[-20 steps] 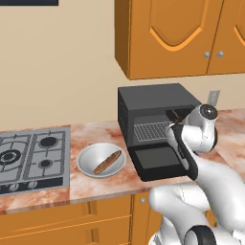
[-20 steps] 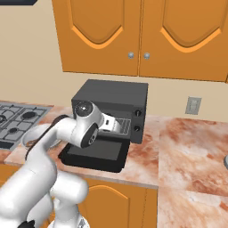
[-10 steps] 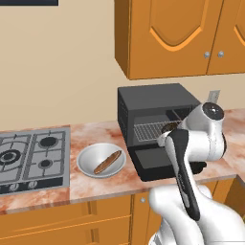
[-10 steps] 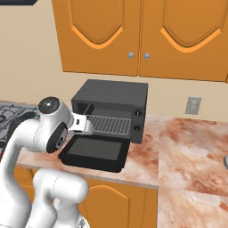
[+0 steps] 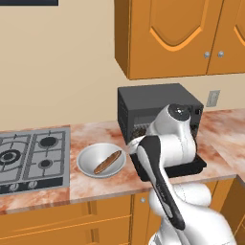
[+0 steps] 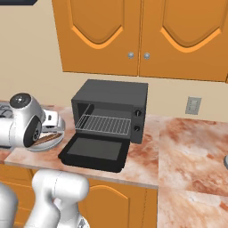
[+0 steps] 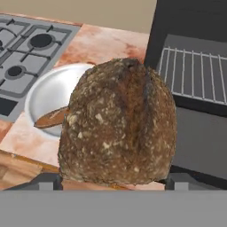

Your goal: Pick up the heated bread from the toaster oven and place it in the bowl. Then move the bread bowl to the dining counter.

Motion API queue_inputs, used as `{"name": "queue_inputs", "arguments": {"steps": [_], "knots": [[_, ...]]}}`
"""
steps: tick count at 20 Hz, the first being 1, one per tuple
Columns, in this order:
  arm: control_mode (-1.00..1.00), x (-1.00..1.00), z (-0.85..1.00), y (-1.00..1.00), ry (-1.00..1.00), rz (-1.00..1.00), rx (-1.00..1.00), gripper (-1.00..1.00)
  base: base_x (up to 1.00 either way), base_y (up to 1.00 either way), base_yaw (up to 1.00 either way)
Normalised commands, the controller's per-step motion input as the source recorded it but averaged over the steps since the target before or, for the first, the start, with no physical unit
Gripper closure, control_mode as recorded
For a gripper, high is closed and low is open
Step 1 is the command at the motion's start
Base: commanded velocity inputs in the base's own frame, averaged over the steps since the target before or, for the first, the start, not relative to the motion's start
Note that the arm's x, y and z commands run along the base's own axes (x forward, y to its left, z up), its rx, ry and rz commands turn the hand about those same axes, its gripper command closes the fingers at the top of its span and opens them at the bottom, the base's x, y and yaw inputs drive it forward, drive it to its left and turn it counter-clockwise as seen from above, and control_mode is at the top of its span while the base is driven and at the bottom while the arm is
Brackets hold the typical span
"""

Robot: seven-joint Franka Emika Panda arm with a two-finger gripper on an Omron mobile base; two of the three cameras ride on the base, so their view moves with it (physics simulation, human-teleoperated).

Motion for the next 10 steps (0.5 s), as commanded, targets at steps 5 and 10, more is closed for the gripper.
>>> {"name": "queue_inputs", "arguments": {"steps": [5,10], "knots": [[-1.00,0.30,-0.32,0.99,0.08,0.08,-0.02,1.00,0.00,0.00,0.00],[-1.00,0.39,-0.36,0.63,0.09,0.04,-0.06,1.00,0.00,0.00,0.00]]}}
